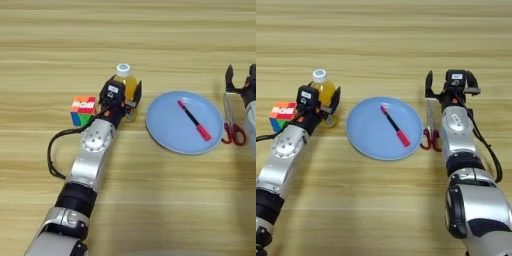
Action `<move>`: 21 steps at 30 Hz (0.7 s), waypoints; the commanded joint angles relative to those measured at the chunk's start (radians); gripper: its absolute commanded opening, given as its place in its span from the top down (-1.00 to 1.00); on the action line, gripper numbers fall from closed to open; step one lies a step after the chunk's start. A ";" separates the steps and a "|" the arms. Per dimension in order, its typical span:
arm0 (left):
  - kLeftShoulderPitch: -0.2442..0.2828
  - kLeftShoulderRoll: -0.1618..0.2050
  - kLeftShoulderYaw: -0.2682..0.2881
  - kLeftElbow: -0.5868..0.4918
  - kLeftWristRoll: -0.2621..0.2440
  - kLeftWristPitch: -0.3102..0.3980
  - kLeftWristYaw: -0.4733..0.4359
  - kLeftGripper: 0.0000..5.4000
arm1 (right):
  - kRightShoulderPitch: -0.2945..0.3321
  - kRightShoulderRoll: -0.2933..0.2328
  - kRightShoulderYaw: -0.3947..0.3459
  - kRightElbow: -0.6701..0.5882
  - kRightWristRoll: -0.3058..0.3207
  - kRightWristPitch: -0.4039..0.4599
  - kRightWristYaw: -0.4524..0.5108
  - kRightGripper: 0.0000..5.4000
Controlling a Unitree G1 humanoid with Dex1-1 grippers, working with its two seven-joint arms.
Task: Move the objects on the table
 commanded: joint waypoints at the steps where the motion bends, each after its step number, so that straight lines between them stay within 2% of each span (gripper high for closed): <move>1: -0.018 -0.003 -0.006 0.043 0.014 0.003 -0.007 -0.28 | -0.007 0.004 0.002 -0.007 0.002 0.000 0.004 -1.00; 10: -0.024 0.001 -0.005 0.068 0.024 -0.005 0.004 -0.28 | -0.005 0.005 0.003 -0.007 0.001 -0.001 0.005 -1.00; 14: -0.024 0.003 -0.005 0.069 0.032 -0.006 0.012 -0.51 | -0.003 0.007 0.004 -0.006 0.001 -0.002 0.007 -1.00; 21: -0.027 0.000 -0.001 0.071 0.032 -0.026 -0.002 -0.71 | 0.000 0.011 0.009 -0.002 -0.001 -0.004 0.009 -1.00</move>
